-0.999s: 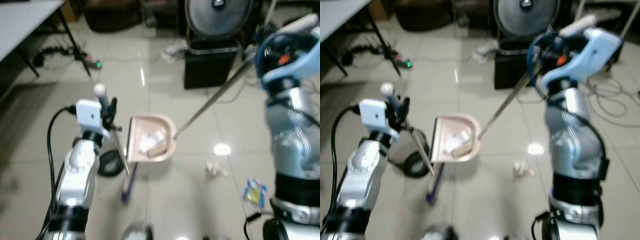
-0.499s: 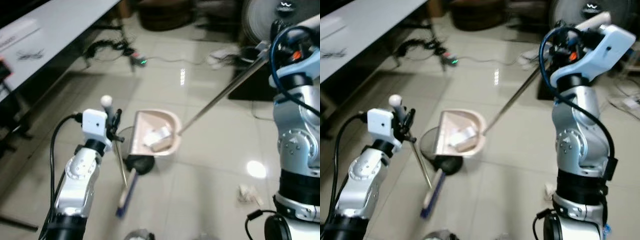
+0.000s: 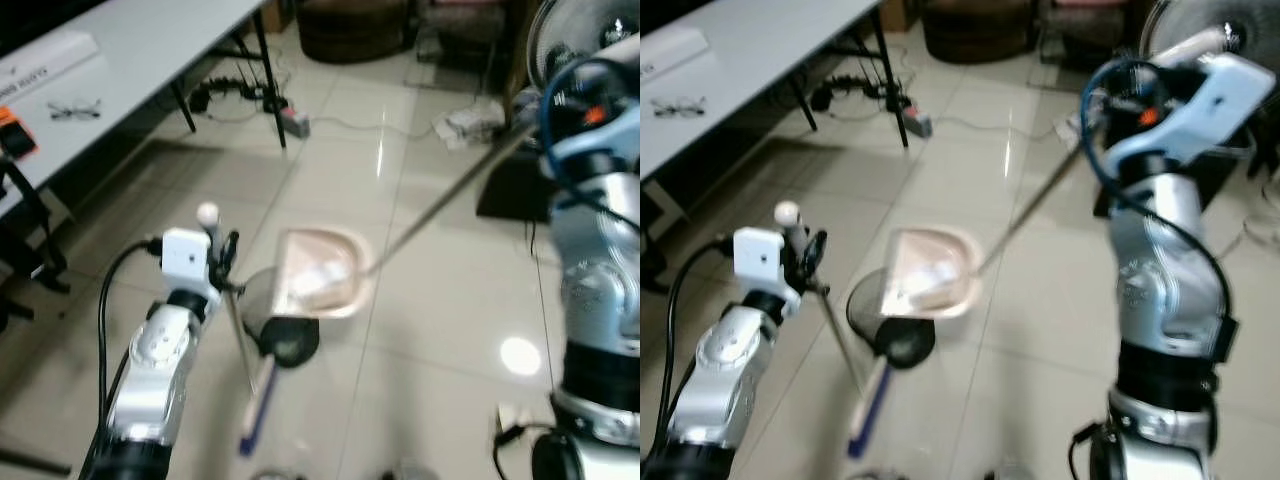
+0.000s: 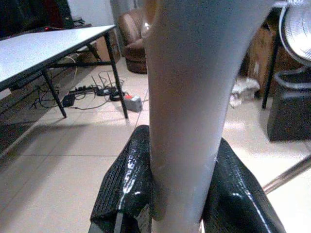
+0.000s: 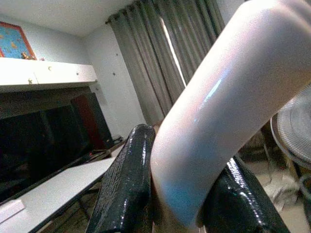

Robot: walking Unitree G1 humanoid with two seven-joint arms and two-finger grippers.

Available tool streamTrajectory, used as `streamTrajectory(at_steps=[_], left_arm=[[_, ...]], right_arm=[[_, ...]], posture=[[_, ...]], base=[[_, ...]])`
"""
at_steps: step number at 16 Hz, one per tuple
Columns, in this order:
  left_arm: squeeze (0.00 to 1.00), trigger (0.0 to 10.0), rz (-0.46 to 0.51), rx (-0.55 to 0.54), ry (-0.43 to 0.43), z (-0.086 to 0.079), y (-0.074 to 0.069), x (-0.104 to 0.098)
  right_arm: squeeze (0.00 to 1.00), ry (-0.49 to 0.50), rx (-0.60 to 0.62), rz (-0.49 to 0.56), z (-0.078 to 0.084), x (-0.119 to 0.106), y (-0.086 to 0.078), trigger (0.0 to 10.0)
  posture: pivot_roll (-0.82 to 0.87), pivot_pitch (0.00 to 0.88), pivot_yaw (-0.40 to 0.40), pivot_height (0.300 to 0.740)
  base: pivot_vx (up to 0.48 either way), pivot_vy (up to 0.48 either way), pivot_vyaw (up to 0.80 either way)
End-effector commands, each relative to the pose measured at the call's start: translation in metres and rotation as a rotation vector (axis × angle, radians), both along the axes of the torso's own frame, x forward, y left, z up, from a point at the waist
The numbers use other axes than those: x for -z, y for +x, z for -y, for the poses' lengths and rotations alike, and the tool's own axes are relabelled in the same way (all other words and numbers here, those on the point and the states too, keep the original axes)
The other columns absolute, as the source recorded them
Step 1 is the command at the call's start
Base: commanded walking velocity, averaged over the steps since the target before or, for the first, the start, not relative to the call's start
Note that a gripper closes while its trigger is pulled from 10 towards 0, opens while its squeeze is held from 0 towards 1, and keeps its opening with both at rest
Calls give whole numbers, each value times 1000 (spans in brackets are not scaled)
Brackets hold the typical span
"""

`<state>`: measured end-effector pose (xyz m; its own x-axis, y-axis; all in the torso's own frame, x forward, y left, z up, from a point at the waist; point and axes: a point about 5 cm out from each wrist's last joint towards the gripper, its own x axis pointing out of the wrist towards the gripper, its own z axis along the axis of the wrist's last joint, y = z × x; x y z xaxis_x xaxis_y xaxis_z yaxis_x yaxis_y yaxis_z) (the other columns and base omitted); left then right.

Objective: Sweep floor

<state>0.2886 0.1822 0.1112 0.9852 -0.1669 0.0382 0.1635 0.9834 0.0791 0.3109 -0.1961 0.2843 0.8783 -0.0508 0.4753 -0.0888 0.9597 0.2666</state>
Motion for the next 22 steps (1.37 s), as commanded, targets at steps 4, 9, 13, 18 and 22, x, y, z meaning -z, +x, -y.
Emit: streamTrajectory(at_steps=[4,9,13,18,22], left_arm=[[0,10000,28,-38,24,-11,1,-7],[0,10000,17,-75,28,-15,1,-4],[0,10000,14,-76,35,-16,0,-3],[0,10000,11,-70,42,-15,1,-4],[0,10000,6,-71,49,-17,1,-3]], right_arm=[[0,16,-63,55,-13,-9,-5,10000],[0,-6,-76,65,-15,-4,-6,10000],[0,-43,-81,95,-19,3,-3,10000],[0,-301,-164,173,-47,8,2,10000],[0,-498,-267,239,-78,22,0,10000]], posture=[[-43,73,84,740],[-39,61,83,740],[-31,58,84,740],[-19,66,85,740],[-13,75,87,740]], base=[[419,0,0],[0,0,0],[0,0,0],[0,0,0],[0,0,0]])
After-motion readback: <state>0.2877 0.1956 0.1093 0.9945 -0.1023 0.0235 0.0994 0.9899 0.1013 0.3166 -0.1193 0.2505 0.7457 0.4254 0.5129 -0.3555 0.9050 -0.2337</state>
